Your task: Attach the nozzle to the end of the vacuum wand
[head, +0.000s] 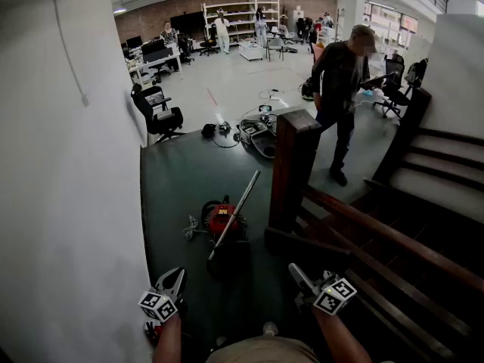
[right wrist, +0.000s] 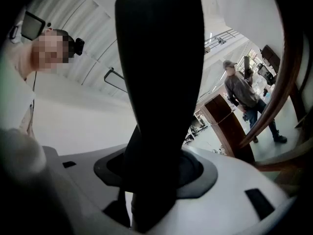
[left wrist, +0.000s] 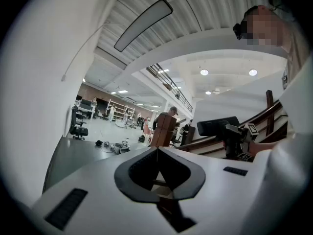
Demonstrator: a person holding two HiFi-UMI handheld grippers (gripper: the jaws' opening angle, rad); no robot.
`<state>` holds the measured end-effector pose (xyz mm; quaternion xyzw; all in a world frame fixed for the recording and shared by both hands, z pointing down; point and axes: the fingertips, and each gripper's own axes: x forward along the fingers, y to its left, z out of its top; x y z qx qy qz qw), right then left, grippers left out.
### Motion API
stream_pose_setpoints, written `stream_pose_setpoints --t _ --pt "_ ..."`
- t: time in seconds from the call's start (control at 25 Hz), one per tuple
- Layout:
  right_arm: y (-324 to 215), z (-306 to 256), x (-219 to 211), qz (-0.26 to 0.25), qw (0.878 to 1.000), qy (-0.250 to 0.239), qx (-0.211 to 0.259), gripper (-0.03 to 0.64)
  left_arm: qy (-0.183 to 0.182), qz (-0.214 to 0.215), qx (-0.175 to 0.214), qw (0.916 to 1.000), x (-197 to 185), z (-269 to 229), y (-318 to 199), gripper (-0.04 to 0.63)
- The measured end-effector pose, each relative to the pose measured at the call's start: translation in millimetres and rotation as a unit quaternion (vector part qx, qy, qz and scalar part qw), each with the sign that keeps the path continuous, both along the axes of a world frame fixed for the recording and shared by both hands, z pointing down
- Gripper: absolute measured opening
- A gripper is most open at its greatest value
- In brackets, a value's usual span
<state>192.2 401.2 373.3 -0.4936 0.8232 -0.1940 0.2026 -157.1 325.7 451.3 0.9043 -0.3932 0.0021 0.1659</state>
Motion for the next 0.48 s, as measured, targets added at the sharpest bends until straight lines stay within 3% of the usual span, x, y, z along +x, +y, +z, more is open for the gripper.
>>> stream_pose_setpoints --t 0.48 --pt "-10 -3 14 -0.012 1.000 -0.005 0.007 0.255 -0.007 0.005 0.006 0.9999 24 -5 -11 0.012"
